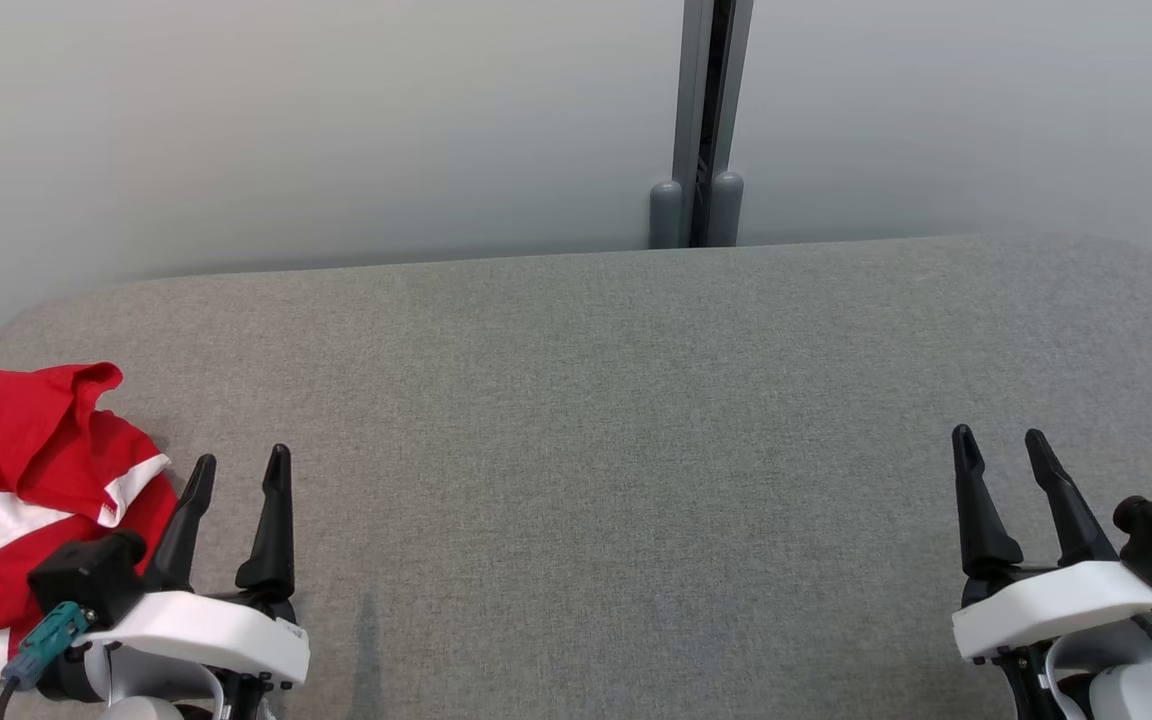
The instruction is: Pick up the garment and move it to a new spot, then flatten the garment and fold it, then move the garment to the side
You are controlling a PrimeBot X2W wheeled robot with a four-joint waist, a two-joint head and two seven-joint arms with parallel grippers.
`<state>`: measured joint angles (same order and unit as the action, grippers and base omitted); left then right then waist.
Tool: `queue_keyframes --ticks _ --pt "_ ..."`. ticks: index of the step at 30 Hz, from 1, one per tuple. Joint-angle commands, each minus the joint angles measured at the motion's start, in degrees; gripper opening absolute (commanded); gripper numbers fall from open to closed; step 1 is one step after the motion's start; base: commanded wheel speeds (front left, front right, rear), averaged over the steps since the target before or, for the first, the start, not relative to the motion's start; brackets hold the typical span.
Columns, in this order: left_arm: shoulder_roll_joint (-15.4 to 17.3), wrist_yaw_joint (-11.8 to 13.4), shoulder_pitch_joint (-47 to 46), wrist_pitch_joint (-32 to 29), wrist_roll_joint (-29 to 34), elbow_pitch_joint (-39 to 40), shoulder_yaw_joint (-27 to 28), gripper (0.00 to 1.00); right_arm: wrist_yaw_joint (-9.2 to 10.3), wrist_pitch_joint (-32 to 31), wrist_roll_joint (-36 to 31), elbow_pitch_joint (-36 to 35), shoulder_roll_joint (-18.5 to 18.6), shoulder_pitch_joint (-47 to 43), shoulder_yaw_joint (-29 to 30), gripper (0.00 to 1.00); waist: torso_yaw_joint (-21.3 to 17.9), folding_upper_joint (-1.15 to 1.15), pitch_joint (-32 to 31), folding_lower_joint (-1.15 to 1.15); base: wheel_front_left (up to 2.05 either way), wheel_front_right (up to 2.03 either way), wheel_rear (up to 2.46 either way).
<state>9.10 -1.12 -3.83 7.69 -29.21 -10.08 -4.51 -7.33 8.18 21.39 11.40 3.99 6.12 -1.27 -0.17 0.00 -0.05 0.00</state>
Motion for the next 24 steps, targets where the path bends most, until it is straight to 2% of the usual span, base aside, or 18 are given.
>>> queue_keyframes --ticks 1,24 --pt "0.69 0.29 -1.45 0.5 1.83 -0.07 -0.19 1.0 -0.19 0.76 -1.84 0.02 0.18 1.2 0.11 1.0 -0.01 0.0 0.0 0.0 0.0 0.0 0.0" --pt "1.68 2.61 -2.29 0.96 11.84 -3.05 -2.31 1.0 -0.22 3.72 -12.17 7.11 -0.34 2.87 0.55 1.0 -0.17 0.0 -0.1 0.0 0.0 0.0 0.0"
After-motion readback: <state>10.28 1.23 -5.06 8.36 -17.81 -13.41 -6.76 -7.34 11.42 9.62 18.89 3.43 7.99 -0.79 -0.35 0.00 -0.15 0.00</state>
